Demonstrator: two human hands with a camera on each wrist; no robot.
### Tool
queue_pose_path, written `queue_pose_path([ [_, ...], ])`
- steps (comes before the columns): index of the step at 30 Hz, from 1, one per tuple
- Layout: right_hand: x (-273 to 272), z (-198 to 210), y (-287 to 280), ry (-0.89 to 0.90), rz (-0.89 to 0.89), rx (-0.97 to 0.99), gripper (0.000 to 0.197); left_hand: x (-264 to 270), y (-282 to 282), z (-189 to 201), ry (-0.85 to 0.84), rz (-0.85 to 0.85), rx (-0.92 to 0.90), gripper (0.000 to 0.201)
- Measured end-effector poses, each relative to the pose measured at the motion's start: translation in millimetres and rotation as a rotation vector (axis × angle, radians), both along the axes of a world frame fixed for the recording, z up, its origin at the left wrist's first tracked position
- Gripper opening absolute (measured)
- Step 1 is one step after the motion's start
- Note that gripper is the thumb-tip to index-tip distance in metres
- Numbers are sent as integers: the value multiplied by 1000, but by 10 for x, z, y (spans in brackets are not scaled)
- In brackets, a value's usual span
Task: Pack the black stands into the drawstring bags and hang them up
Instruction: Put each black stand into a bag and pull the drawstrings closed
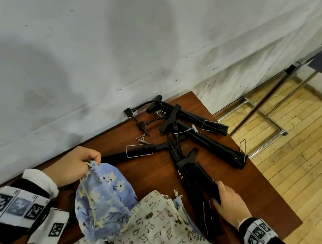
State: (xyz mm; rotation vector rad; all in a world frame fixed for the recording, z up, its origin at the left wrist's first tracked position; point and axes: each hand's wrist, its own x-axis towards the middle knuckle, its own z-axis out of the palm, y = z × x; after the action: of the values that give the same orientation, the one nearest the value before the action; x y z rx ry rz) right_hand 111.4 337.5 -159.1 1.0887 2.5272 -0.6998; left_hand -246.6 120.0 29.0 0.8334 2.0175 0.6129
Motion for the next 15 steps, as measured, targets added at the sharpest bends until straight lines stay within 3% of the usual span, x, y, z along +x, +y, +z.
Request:
queue_pose_path([
  [3,-60,48,-51,-60,34,-50,45,-35,-95,4,-21,16,-16,47],
  [5,-209,208,-1,-219,74,35,55,-39,-207,-7,-20,6,-35,36],
  [7,-464,467,37,-271,48,179,61,-30,-338,-43,-30,1,-34,21],
  [10,-1054,759,37,-33,113,312,54,-18,-513,-131,-53,7,-42,21],
  [13,-1778,682,-141,184,372,173,54,54,-667,-213,-103,-6,-69,14],
  [15,-2186,480,-340,179,551,120,67,127,-771,-264,-145,-32,-94,11],
])
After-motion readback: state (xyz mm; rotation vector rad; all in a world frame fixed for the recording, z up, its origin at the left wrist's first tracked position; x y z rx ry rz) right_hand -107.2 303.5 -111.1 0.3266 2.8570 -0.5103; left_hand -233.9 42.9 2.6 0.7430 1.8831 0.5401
